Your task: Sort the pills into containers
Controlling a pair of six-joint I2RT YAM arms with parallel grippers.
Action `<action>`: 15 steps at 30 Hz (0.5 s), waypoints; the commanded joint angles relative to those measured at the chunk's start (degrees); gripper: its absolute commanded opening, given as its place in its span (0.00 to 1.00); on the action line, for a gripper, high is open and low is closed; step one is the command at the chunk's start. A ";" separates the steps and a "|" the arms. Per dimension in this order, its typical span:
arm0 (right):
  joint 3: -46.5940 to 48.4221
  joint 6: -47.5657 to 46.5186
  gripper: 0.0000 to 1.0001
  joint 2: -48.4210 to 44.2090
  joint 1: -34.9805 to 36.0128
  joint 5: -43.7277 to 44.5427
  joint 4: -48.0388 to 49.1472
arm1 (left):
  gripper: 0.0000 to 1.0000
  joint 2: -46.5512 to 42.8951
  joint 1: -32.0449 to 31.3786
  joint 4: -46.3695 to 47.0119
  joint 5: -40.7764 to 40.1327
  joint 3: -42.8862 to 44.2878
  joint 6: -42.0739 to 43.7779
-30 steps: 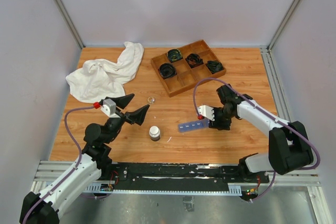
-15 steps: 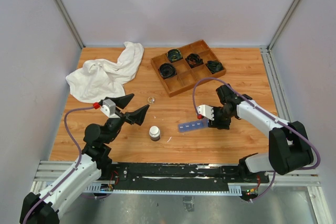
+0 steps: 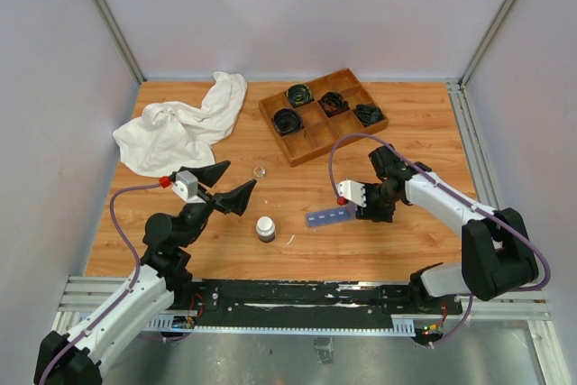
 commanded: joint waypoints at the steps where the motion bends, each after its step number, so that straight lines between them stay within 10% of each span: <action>1: 0.63 1.13 0.02 -0.55 0.92 0.59 1.22 | 0.99 -0.60 0.26 2.00 0.39 -0.65 0.76; 15: 0.26 1.82 0.02 -0.69 0.82 1.56 2.03 | 0.99 -0.48 0.25 2.01 0.37 -0.68 0.76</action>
